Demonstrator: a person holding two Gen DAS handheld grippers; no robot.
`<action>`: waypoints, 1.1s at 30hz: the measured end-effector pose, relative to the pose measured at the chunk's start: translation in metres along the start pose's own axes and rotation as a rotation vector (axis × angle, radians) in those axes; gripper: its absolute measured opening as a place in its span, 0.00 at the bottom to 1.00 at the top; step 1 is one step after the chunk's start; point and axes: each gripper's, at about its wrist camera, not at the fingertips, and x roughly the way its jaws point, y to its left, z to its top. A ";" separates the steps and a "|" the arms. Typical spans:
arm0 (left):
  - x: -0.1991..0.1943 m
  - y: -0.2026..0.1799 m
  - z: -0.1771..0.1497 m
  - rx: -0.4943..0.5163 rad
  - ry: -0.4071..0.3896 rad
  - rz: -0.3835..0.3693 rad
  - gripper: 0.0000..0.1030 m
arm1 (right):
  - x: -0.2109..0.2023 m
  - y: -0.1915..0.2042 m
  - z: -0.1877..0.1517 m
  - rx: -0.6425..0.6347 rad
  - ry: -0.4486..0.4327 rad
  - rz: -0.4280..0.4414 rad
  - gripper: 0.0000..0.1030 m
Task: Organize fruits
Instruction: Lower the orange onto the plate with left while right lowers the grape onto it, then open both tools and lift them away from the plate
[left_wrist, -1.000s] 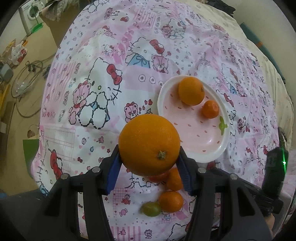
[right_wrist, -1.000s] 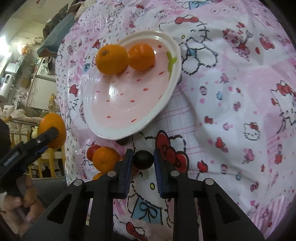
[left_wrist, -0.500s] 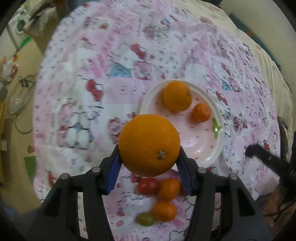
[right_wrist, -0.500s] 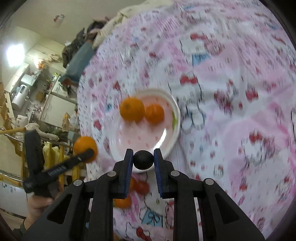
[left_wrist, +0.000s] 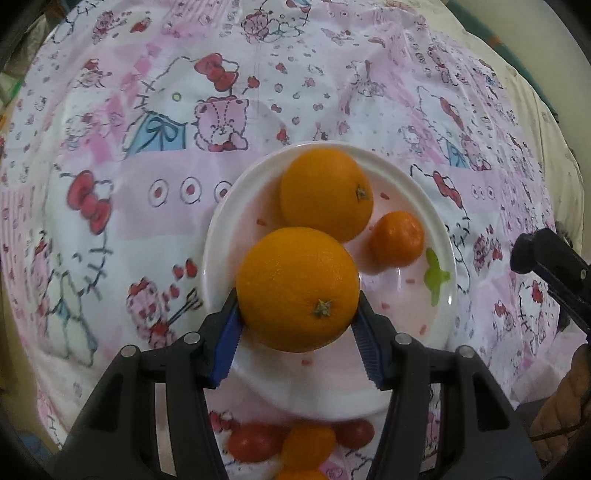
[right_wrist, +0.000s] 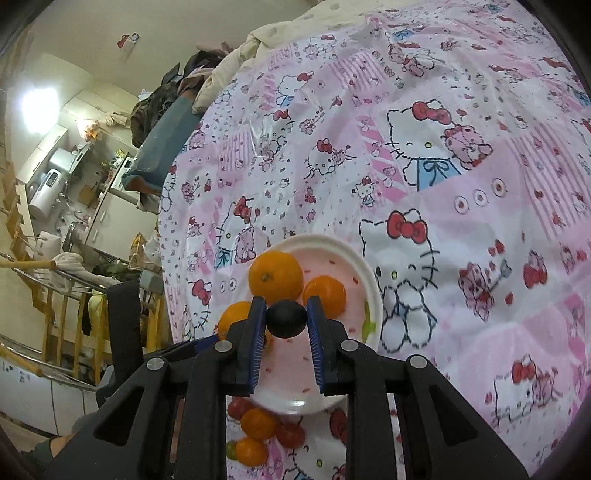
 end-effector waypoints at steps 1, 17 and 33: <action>0.002 0.000 0.002 0.001 0.001 0.005 0.51 | 0.004 -0.001 0.002 -0.002 0.006 -0.002 0.23; 0.006 0.000 0.011 0.003 -0.002 0.016 0.54 | 0.069 -0.010 0.032 -0.066 0.080 -0.072 0.23; 0.005 -0.011 0.009 0.059 -0.014 0.035 0.75 | 0.081 -0.006 0.029 -0.120 0.088 -0.140 0.26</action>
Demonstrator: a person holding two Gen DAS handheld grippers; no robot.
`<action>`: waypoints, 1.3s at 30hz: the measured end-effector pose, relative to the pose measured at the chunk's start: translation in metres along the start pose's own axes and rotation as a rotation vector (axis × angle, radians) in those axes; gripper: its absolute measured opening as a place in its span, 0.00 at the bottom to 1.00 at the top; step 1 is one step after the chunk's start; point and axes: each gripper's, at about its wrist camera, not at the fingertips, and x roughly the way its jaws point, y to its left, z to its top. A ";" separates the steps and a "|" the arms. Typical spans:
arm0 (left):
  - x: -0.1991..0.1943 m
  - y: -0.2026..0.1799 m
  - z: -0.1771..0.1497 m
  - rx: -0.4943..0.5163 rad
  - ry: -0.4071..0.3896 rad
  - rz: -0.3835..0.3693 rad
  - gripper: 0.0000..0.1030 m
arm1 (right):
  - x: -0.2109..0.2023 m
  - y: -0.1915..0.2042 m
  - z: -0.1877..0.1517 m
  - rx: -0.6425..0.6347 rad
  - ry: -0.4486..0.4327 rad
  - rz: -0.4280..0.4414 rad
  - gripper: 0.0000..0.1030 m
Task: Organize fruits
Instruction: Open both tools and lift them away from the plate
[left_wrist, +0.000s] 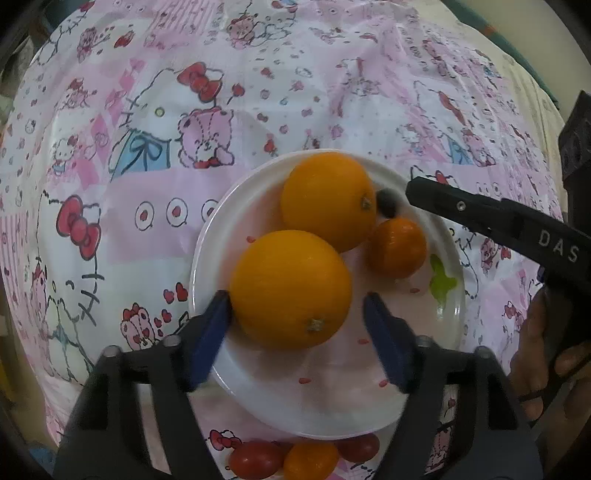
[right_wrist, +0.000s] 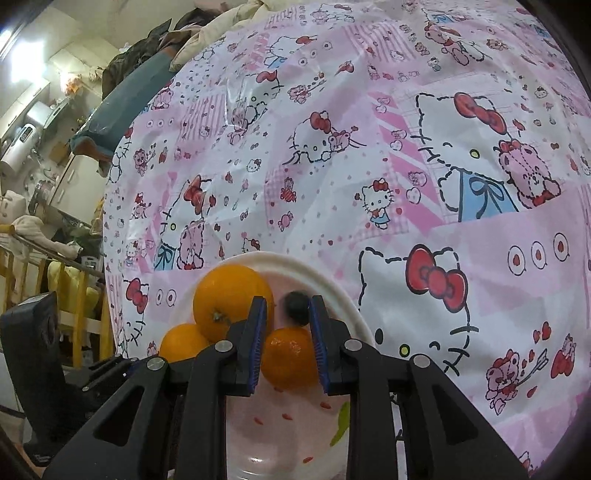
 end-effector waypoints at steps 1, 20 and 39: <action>-0.001 -0.001 0.000 0.006 -0.004 0.004 0.77 | -0.001 0.000 0.001 0.002 -0.001 -0.004 0.26; -0.032 0.003 -0.006 0.031 -0.081 0.004 0.89 | -0.032 0.017 0.001 -0.025 -0.082 0.027 0.69; -0.079 0.013 -0.028 0.000 -0.220 0.079 0.89 | -0.095 0.022 -0.039 -0.002 -0.167 0.015 0.83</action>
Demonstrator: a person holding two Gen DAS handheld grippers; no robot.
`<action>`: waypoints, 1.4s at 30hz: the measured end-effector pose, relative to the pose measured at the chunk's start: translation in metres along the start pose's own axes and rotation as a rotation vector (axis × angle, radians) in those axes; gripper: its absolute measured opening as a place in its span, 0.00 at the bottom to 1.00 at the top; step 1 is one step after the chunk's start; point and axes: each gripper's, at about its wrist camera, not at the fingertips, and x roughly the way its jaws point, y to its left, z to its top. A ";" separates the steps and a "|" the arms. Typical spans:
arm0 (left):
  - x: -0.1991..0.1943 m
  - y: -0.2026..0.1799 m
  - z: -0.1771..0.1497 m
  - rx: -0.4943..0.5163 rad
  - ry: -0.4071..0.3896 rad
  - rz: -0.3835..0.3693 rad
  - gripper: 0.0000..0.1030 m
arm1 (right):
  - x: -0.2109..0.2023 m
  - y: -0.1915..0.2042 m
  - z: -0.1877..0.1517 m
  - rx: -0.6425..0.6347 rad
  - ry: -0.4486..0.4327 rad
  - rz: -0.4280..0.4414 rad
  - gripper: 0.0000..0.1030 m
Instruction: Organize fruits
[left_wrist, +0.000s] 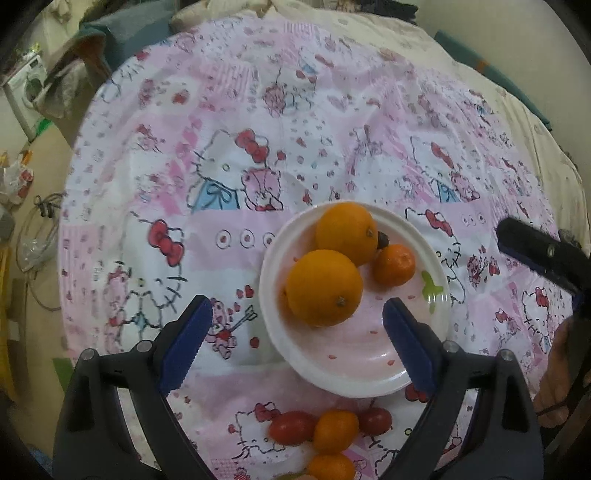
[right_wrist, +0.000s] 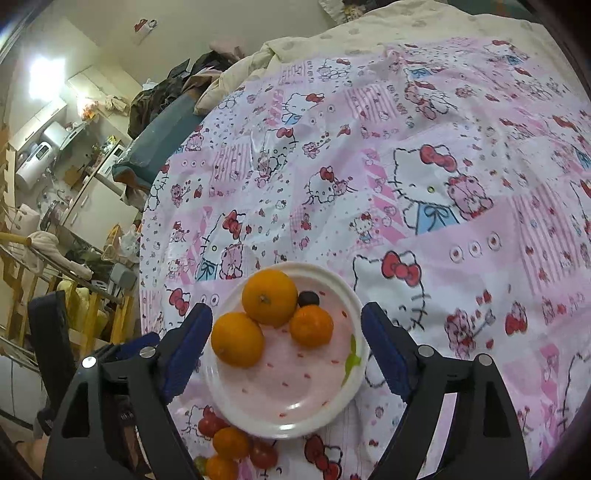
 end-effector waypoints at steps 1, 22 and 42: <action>-0.003 0.000 -0.001 0.007 -0.007 0.004 0.90 | -0.004 0.001 -0.003 -0.001 -0.002 0.001 0.83; -0.044 0.020 -0.052 -0.006 0.023 0.011 0.95 | -0.046 0.026 -0.076 -0.017 0.006 0.046 0.83; -0.016 0.034 -0.066 -0.123 0.107 -0.012 0.95 | -0.011 -0.007 -0.093 0.178 0.111 0.008 0.83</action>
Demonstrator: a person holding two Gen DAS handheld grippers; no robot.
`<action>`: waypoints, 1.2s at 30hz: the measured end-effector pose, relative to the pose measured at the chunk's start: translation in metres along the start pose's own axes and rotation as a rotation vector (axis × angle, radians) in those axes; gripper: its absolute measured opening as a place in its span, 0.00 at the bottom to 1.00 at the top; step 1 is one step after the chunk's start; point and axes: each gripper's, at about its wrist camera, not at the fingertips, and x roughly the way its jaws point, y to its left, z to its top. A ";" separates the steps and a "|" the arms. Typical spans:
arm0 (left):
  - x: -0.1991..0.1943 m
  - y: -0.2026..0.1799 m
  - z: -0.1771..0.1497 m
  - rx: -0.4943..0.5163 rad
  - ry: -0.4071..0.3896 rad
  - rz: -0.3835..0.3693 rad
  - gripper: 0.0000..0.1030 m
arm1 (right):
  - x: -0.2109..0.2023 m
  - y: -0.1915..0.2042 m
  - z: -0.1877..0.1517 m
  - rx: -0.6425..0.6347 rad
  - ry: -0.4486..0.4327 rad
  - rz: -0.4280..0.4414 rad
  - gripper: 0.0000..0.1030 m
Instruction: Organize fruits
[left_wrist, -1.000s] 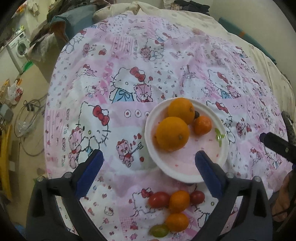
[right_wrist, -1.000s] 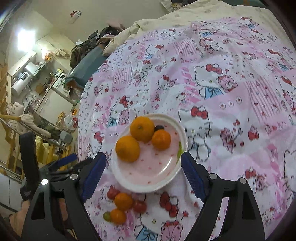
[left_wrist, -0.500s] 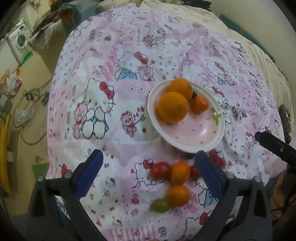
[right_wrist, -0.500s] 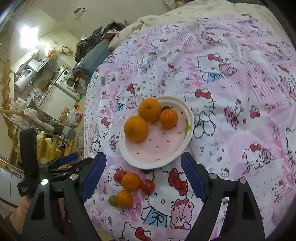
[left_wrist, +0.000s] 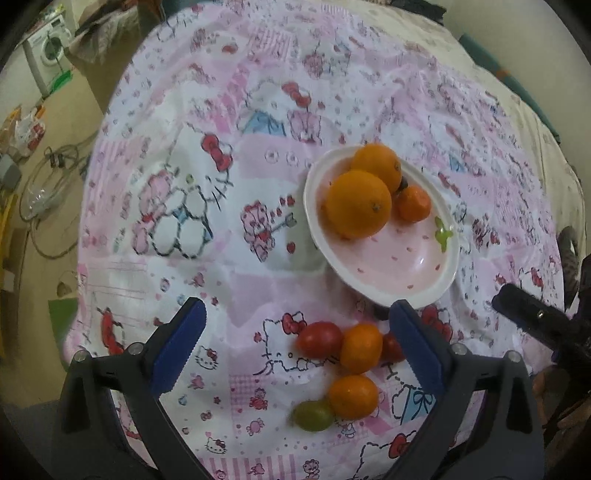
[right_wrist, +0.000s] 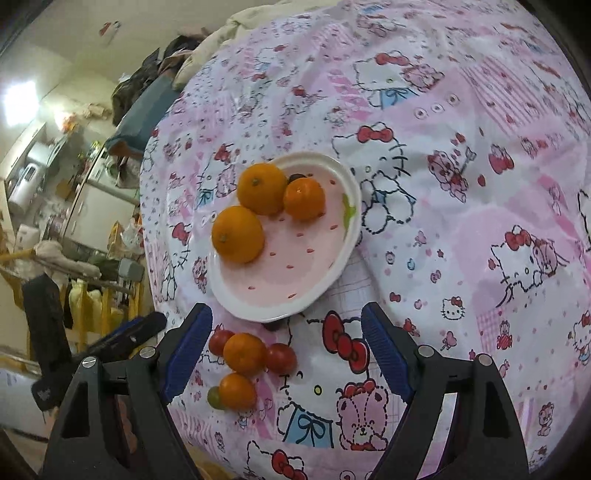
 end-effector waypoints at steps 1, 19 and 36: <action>0.005 -0.001 -0.001 0.000 0.017 -0.002 0.95 | 0.000 -0.001 0.000 0.003 0.000 -0.004 0.83; 0.056 0.002 -0.011 -0.165 0.221 -0.025 0.57 | -0.005 -0.012 0.002 0.044 0.009 0.005 0.83; 0.059 -0.002 -0.014 -0.211 0.254 -0.097 0.30 | 0.004 -0.008 0.001 0.023 0.031 -0.011 0.83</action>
